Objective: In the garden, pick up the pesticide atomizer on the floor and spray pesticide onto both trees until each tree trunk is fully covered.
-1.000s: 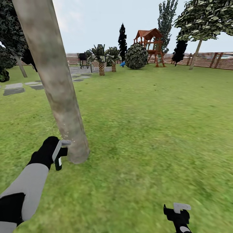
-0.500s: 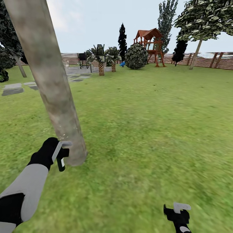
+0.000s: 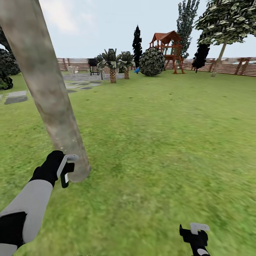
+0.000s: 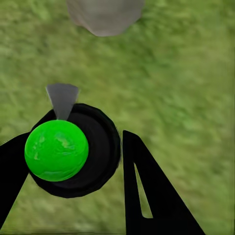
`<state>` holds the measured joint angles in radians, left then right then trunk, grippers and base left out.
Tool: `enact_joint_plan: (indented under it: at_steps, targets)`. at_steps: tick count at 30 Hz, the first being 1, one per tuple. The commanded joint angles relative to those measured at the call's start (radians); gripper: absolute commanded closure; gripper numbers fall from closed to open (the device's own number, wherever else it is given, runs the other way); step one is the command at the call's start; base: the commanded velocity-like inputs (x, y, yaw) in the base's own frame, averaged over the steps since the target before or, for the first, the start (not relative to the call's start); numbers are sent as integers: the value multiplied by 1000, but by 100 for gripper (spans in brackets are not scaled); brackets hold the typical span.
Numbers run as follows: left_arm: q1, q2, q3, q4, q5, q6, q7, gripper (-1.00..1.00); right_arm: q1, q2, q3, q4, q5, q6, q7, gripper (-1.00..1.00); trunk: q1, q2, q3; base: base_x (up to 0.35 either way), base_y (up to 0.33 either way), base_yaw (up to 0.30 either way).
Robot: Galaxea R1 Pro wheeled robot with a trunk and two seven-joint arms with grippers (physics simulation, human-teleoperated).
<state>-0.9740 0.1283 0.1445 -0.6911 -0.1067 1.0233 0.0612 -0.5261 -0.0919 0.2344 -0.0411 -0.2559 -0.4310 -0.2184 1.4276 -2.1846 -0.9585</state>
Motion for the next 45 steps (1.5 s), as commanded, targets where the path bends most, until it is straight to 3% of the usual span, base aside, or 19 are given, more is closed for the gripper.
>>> enact_joint_plan:
  at_steps: [1,10,15,37,45]
  targets:
    - [-1,-1,3,0,-10,4,-4,100,0,0,9,0,-8,-2,-2,-100,0,0,-1,52,-277,253]
    - [1,2,3,10,-13,3,-4,100,0,0,9,0,-8,-2,-2,-100,0,0,-1,194,-225,174]
    - [4,32,3,11,-13,3,-4,100,0,1,9,0,-9,-2,-2,-100,0,0,-1,240,-195,4]
    - [8,37,7,14,-14,0,0,100,0,1,9,0,-9,-2,-2,-100,0,0,-1,44,-252,258]
    - [22,27,4,14,-13,-5,0,100,0,1,9,0,-9,-2,-2,-100,0,0,-1,41,-79,264]
